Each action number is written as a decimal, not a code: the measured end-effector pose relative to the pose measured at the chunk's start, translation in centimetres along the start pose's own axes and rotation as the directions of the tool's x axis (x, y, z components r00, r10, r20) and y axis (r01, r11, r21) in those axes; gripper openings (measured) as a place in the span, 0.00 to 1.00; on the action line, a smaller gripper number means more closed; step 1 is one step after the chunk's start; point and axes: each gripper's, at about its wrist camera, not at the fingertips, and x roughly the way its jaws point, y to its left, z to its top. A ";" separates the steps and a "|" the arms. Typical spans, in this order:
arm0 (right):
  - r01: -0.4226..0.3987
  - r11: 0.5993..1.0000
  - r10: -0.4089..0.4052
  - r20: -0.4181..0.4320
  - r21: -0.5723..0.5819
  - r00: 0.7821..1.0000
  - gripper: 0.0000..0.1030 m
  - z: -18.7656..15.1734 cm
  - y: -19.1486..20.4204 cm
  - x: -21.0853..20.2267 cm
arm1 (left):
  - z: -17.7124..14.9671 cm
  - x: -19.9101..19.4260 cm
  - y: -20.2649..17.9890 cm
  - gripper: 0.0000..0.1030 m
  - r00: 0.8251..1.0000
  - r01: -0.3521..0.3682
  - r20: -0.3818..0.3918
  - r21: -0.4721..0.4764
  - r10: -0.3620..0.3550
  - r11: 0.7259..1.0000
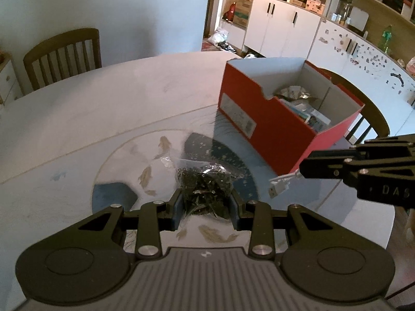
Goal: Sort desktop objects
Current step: 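Carry the seaweed bag and white cable over the red shoebox with both tools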
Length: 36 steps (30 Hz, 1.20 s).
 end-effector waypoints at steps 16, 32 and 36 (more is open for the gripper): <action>0.008 1.000 -0.006 0.106 -0.021 0.994 0.14 3.6 -4.3 -4.6 | 5.3 -1.0 -5.9 0.33 0.998 0.042 0.050 0.097 -0.047 0.994; 0.076 0.997 -0.077 0.147 0.014 0.986 0.14 4.7 -12.2 -6.2 | 10.0 2.3 -12.8 0.33 0.995 0.083 0.041 0.179 -0.092 0.980; 0.099 0.995 -0.099 0.146 0.011 0.984 0.14 4.9 -13.6 -6.0 | 11.1 3.5 -14.2 0.33 0.994 0.097 0.021 0.200 -0.103 0.975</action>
